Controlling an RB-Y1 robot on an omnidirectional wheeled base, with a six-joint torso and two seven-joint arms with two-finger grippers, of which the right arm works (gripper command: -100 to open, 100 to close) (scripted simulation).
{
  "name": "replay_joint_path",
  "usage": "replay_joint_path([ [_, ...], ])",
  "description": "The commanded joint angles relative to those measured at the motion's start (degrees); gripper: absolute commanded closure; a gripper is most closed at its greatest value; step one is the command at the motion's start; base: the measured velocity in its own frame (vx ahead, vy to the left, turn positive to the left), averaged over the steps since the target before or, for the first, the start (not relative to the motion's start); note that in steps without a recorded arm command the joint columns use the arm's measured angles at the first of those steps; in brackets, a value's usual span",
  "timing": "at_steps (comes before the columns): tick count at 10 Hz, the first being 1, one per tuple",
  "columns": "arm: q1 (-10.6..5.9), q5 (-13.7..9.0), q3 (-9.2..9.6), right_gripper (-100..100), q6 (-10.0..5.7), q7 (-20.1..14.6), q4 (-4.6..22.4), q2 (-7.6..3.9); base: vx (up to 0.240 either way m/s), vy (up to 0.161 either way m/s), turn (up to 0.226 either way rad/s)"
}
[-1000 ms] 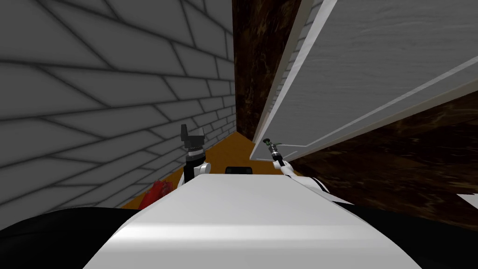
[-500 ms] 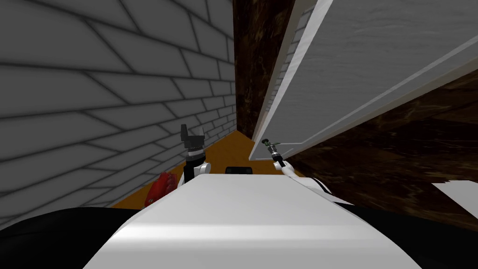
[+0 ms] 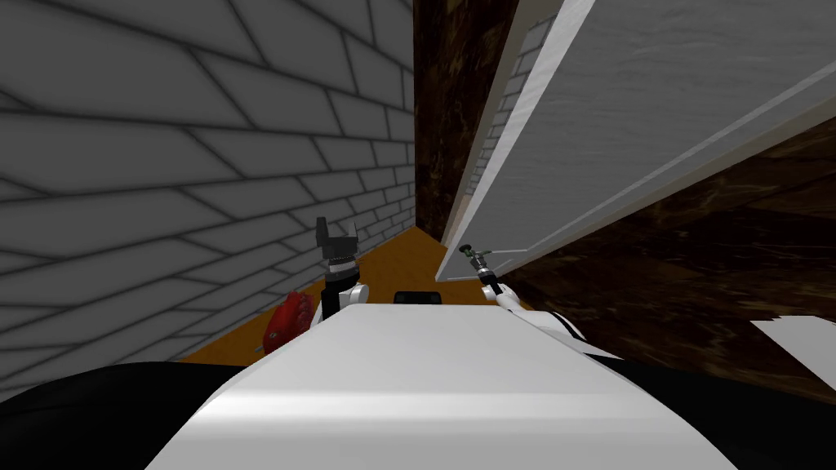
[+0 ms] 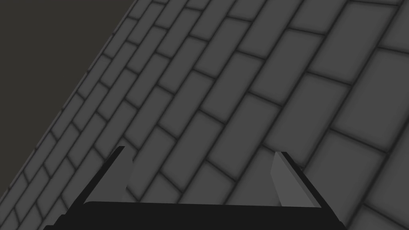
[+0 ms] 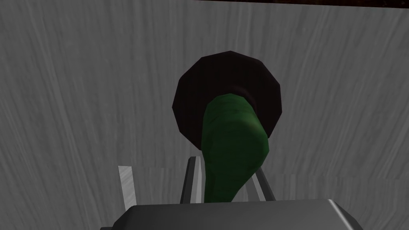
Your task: Pull the door open
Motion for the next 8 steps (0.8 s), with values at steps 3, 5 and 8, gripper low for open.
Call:
replay_joint_path([
  [3, 2.43, 1.0, 0.55, 100, -2.32, -1.8, -1.5, -1.24, -0.103, -0.062, 0.072],
  [5, 3.22, 1.5, 0.80, 100, -4.12, -2.8, -1.3, -2.10, -0.095, -0.036, 0.054],
  [8, 4.54, 2.4, 1.23, 100, -7.14, -4.4, -0.8, -3.54, -0.130, -0.068, 0.081],
])
